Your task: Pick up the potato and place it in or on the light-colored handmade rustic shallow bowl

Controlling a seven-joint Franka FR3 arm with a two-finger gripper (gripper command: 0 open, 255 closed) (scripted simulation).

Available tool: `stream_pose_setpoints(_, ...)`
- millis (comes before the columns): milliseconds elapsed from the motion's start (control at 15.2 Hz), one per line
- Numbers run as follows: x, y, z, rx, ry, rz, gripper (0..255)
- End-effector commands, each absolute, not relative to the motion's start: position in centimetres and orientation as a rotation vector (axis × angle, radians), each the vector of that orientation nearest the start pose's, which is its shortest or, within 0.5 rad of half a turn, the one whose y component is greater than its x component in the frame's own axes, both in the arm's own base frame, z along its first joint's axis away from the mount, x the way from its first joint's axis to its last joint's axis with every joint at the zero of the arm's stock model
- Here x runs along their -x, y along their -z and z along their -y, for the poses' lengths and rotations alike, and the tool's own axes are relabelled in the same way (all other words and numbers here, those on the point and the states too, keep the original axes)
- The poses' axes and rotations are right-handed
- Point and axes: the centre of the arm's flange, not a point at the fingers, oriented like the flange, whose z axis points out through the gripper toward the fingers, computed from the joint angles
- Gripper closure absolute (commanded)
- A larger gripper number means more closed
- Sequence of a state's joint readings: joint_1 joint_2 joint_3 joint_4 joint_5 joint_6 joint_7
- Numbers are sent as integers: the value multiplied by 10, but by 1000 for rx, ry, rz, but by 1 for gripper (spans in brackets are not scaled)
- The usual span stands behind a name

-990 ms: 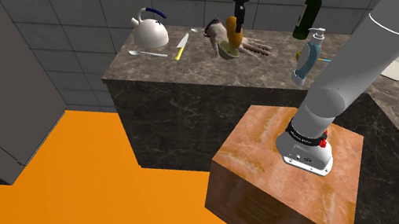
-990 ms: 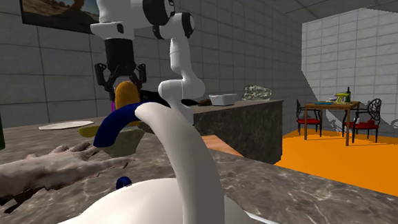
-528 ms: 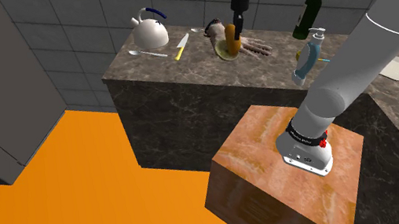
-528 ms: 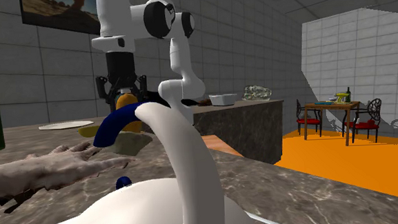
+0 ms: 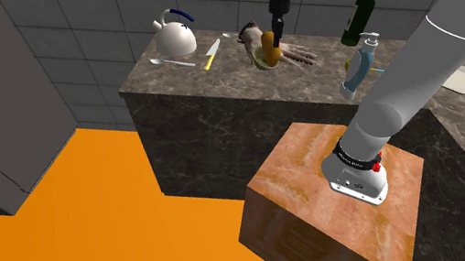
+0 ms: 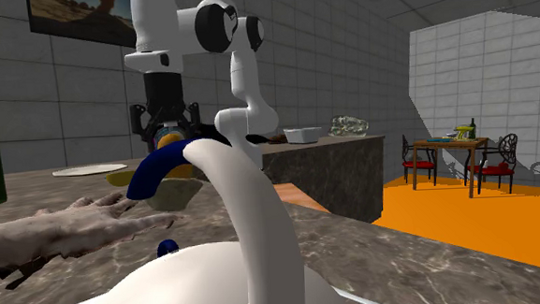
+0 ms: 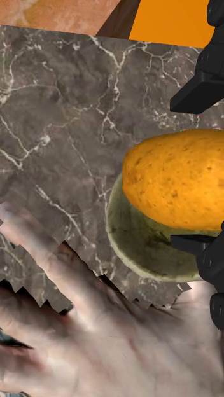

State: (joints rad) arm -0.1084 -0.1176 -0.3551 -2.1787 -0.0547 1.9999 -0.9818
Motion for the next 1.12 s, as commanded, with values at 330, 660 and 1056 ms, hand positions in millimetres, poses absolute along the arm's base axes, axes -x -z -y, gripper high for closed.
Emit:
stream_pose_setpoints(330, -449, -446, 231, 2987, -87, 837, 0)
stream_pose_setpoints(660, -452, -482, 232, 2987, -87, 837, 0)
stream_pose_setpoints(1056, -452, -482, 232, 2987, -87, 837, 0)
